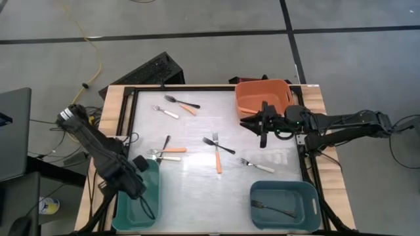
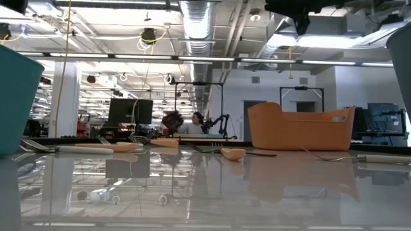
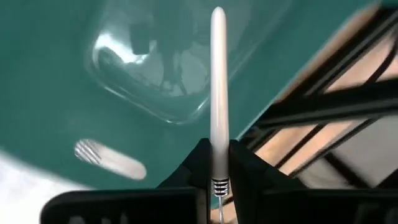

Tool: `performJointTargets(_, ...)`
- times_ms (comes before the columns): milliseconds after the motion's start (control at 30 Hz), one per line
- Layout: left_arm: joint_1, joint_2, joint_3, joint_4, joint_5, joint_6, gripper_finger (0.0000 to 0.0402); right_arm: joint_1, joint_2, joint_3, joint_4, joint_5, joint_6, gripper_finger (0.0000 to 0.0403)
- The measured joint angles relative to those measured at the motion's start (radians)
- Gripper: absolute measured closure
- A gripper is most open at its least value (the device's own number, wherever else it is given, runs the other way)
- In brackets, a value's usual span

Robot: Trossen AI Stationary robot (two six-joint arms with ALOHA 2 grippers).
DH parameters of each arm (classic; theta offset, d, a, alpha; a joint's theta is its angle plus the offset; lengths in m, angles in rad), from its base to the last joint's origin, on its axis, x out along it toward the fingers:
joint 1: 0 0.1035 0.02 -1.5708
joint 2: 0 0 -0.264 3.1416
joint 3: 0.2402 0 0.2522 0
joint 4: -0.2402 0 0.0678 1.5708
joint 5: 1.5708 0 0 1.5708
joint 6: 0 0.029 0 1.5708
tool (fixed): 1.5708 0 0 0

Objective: Sort silverware by color (type)
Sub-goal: Put the white fork into the green bin, then put the black fork into the blue bin

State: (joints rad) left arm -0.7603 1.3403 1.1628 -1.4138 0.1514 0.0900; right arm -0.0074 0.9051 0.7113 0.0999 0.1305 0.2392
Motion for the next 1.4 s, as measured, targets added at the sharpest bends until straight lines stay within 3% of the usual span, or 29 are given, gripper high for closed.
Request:
performJointTargets(133,-0.036,0.002,-0.117,0.091,-0.025,0.129,0.0384,0.006,0.000,0.000,-0.002,0.002,0.116,0.0302)
performJointTargets(300,-0.046,0.002,-0.156,0.219,-0.059,0.248,0.0383,0.050,0.000,0.000,-0.020,0.002,0.204,0.0302)
performJointTargets(567,-0.046,0.002,-0.187,0.368,-0.060,0.258,0.0370,0.104,0.000,0.000,-0.103,0.026,0.198,0.0302)
performJointTargets(800,-0.048,0.002,-0.187,0.395,-0.140,0.196,0.0321,0.148,0.000,0.000,-0.231,-0.027,0.199,0.0302)
performJointTargets(1033,-0.048,0.002,-0.179,0.394,-0.256,0.182,0.0261,0.165,0.000,0.000,-0.257,-0.028,0.198,0.0302)
performJointTargets(1267,-0.041,-0.051,-0.061,0.306,-0.394,0.254,0.0231,0.154,0.000,0.000,-0.257,-0.028,0.198,0.0302)
performJointTargets(1400,-0.024,-0.113,0.007,0.200,-0.603,0.245,0.0232,0.142,0.000,0.000,-0.257,-0.028,0.198,0.0302)
